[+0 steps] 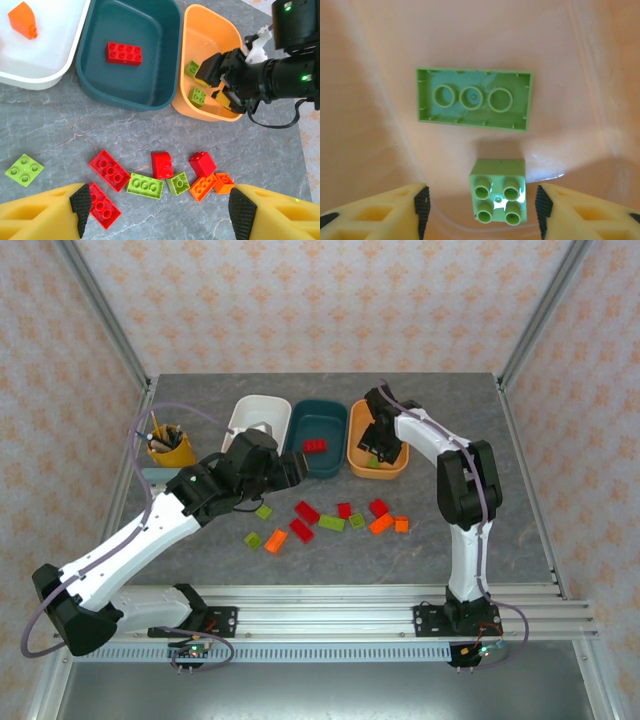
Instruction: Sort the legos into containers by color
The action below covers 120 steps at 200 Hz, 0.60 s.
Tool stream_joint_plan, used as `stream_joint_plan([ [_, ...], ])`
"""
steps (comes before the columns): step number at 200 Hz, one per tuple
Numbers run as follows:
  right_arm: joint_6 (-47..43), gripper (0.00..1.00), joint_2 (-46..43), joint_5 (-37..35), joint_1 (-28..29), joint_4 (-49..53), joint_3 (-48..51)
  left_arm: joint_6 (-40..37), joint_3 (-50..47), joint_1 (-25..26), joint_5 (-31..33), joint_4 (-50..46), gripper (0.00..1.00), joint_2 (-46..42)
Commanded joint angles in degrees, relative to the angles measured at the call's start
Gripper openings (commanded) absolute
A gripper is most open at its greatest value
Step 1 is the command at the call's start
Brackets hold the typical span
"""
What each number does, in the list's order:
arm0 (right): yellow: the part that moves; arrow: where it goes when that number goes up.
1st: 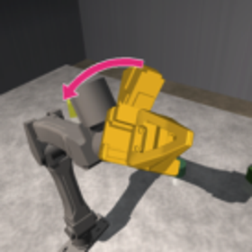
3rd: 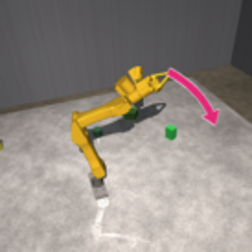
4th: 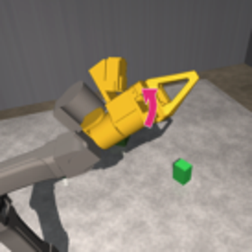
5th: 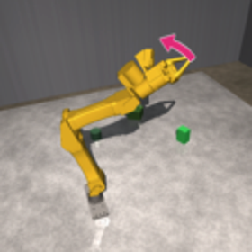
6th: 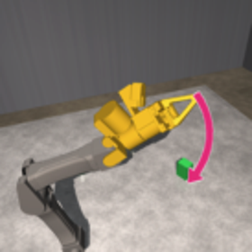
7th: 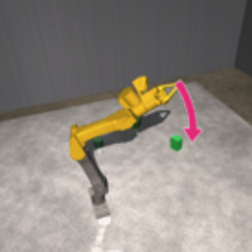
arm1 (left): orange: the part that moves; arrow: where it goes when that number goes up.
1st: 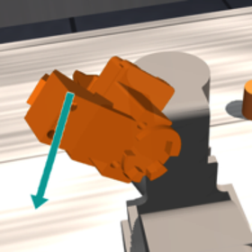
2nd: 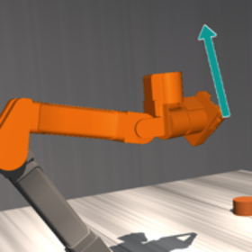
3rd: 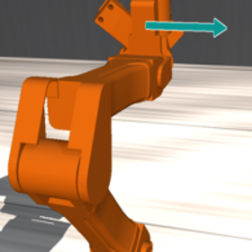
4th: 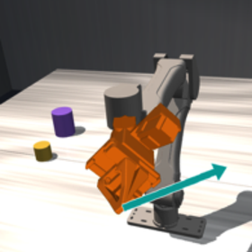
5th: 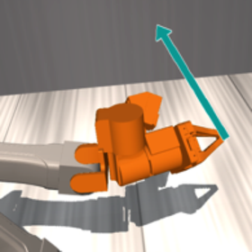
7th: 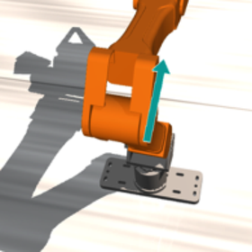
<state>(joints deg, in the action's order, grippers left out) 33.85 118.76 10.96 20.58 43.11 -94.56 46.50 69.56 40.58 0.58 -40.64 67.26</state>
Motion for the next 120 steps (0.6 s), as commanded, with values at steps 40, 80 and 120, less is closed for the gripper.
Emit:
stream_joint_plan([
  [40, -6.3, 0.62, -18.0, -5.0, 2.5, -1.0, 4.1, 5.1, -1.2, 0.2, 0.0, -5.9, 0.77, 4.0],
  [80, -13.8, 0.63, -37.5, 3.8, 10.7, -16.2, 24.5, 10.8, -2.1, -0.4, -4.1, -3.4, 0.76, 13.1],
  [120, -10.9, 0.64, -50.5, 5.7, 17.3, -19.2, 38.7, 14.5, -3.2, -2.5, -8.0, 0.2, 0.76, 22.3],
])
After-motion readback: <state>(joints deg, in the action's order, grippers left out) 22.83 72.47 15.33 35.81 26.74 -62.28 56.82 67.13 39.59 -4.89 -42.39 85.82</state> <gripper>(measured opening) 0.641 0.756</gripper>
